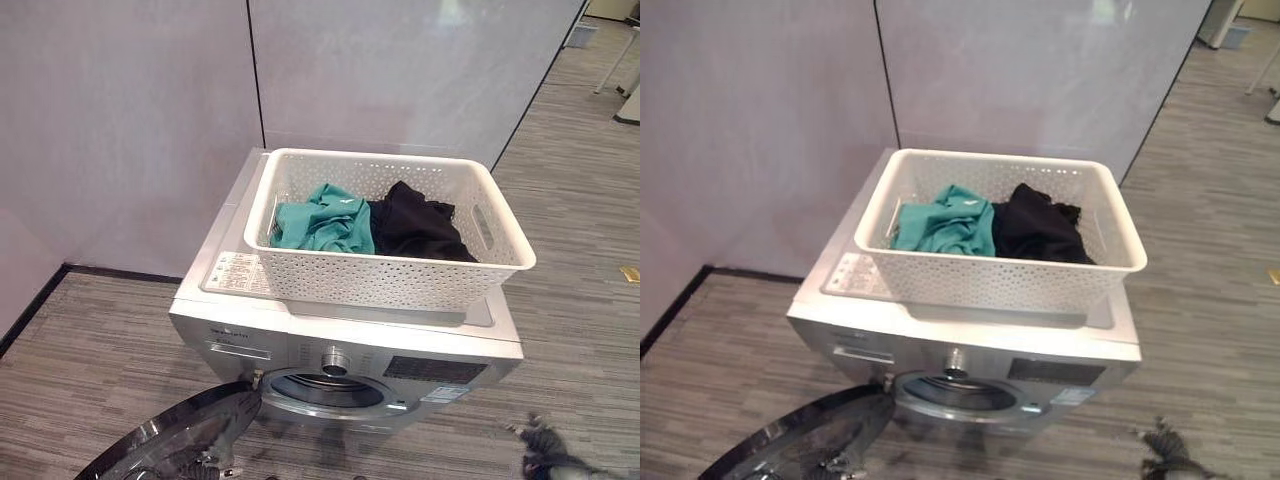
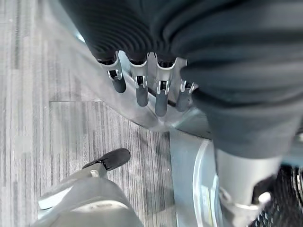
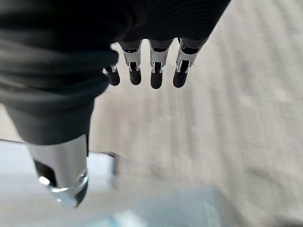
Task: Grab the laundry basket,head to the washer,open it,put in the laundry and shut it.
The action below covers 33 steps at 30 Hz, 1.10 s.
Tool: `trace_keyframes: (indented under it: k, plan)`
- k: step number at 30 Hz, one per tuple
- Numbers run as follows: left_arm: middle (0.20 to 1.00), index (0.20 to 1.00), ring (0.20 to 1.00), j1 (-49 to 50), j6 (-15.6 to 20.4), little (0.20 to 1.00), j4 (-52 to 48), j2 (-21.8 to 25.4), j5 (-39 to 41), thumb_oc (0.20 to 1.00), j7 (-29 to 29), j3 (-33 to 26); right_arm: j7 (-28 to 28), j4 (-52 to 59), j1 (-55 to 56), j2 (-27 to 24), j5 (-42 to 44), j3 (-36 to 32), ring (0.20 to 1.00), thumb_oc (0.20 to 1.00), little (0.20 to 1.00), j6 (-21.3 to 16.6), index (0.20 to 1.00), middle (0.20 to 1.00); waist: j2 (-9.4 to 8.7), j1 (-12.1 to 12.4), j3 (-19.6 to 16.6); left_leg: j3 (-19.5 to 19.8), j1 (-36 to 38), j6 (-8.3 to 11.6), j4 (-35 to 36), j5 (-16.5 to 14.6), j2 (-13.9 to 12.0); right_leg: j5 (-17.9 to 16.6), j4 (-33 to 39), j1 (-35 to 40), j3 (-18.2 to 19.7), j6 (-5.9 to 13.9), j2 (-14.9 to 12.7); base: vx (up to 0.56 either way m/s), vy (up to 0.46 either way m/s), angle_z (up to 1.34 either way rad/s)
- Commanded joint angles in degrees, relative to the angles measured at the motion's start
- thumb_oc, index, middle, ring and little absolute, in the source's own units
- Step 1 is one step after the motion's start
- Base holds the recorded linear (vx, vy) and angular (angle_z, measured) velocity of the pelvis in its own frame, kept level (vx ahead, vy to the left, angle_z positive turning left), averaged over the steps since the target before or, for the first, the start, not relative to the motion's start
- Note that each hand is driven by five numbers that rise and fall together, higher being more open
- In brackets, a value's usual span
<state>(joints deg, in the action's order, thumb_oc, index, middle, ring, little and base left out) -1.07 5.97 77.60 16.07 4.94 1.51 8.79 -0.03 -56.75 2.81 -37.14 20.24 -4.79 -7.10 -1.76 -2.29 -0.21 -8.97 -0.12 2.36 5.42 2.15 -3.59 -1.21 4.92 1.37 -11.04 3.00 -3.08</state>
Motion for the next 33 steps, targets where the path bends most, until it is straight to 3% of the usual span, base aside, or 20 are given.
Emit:
trace_keyframes:
  k: [1,4,8,10,14,20,21,24,27,29,33]
  plan:
    - [1.000,1.000,1.000,-2.3,0.6,1.000,2.8,1.0,1.5,1.000,1.5,-1.6,-1.1,2.4,-2.0,-7.1,-1.0,-2.7,1.000,1.000,1.000,-2.6,1.000,1.000,-2.72,0.9,-0.8,1.5,-1.4,0.92,-0.4,0.4,-0.1,-2.6,0.1,-0.6,4.9,4.49,-1.4,0.00,0.000,0.00]
    - [1.000,1.000,1.000,-1.4,0.5,1.000,2.6,0.8,1.6,1.000,2.5,-1.9,-0.4,4.1,-3.3,-15.8,-4.2,-4.3,1.000,1.000,1.000,-3.1,1.000,1.000,-3.13,1.2,-0.9,1.8,-1.9,1.15,-0.4,0.5,-0.2,-2.9,0.1,-1.0,4.3,4.84,-1.7,0.00,0.004,0.01]
    - [1.000,1.000,1.000,-0.1,0.5,1.000,3.7,0.6,1.4,1.000,2.2,-3.3,-4.9,12.6,-6.4,-24.5,-4.8,-11.1,1.000,1.000,1.000,-5.8,1.000,1.000,-3.93,1.4,-1.1,2.2,-2.6,1.41,-0.4,0.6,-0.3,-2.9,0.1,-1.4,3.9,5.25,-1.9,0.00,0.006,0.03]
    - [1.000,1.000,1.000,0.0,0.5,1.000,3.7,0.6,1.3,1.000,2.0,-3.4,-5.5,14.3,-6.7,-25.4,-4.4,-12.2,1.000,1.000,1.000,-6.4,1.000,1.000,-4.09,1.6,-1.1,2.4,-2.8,1.44,-0.4,0.6,-0.3,-2.9,0.1,-1.3,3.7,5.28,-1.9,0.00,0.000,0.00]
    - [1.000,1.000,1.000,0.9,0.6,1.000,4.5,0.9,0.4,1.000,1.8,-3.2,-4.7,23.9,-12.1,-32.7,-3.0,-12.0,1.000,1.000,1.000,-9.9,1.000,1.000,-5.57,2.6,-1.5,2.9,-3.7,1.70,-0.4,0.9,-0.4,-3.2,0.1,-1.8,3.2,5.50,-2.0,0.01,0.003,0.05]
    - [1.000,1.000,1.000,1.6,0.6,1.000,4.9,0.8,1.9,1.000,2.3,-2.3,0.7,23.1,-30.1,-37.2,3.7,4.3,1.000,1.000,1.000,-10.3,1.000,1.000,-6.80,4.2,-1.8,2.8,-4.6,1.91,-0.4,1.1,-0.4,-3.5,0.1,-2.7,3.2,5.76,-2.2,0.00,0.008,0.01]
    - [1.000,1.000,1.000,1.9,0.6,1.000,4.9,1.1,2.9,1.000,2.3,-1.6,3.5,24.1,-40.3,-39.1,1.9,16.6,1.000,1.000,1.000,-9.0,1.000,1.000,-7.50,5.2,-1.9,2.7,-5.0,2.07,-0.4,1.3,-0.4,-3.9,0.1,-3.2,3.5,5.85,-2.3,-0.01,0.029,0.03]
    - [1.000,1.000,1.000,1.9,0.4,1.000,4.9,0.9,3.4,1.000,2.5,-1.9,5.1,23.7,-48.7,-40.6,-1.1,27.3,1.000,1.000,1.000,-8.4,1.000,1.000,-7.55,5.1,-1.9,2.6,-5.4,2.16,-0.4,1.5,-0.5,-4.1,0.1,-3.5,3.4,5.90,-2.3,-0.01,0.012,-0.03]
    - [1.000,1.000,1.000,1.7,0.1,1.000,4.8,1.0,3.5,1.000,2.8,-2.1,6.9,24.8,-62.6,-44.6,-10.3,45.6,1.000,1.000,1.000,-7.2,1.000,1.000,-8.27,5.0,-1.6,2.6,-6.1,2.43,-0.4,1.8,-0.7,-4.5,0.1,-4.3,3.3,5.98,-2.2,-0.02,0.007,0.11]
    - [1.000,1.000,1.000,1.6,-0.3,1.000,4.9,1.6,2.9,1.000,3.1,-2.7,9.3,29.7,-75.3,-47.6,-17.9,61.4,1.000,1.000,1.000,-6.3,1.000,1.000,-9.39,5.0,-1.4,2.3,-6.4,2.68,-0.4,1.8,-1.0,-4.7,0.1,-4.6,3.4,6.07,-2.1,-0.02,0.000,0.10]
    - [1.000,1.000,1.000,1.9,-0.4,1.000,5.2,1.2,2.0,1.000,3.3,-3.7,10.9,32.6,-84.5,-48.3,-15.4,71.0,1.000,1.000,1.000,-6.3,1.000,1.000,-9.39,4.7,-1.7,2.1,-7.2,2.81,-0.4,2.1,-1.4,-5.0,0.1,-5.6,3.5,6.17,-1.9,0.00,-0.001,0.03]
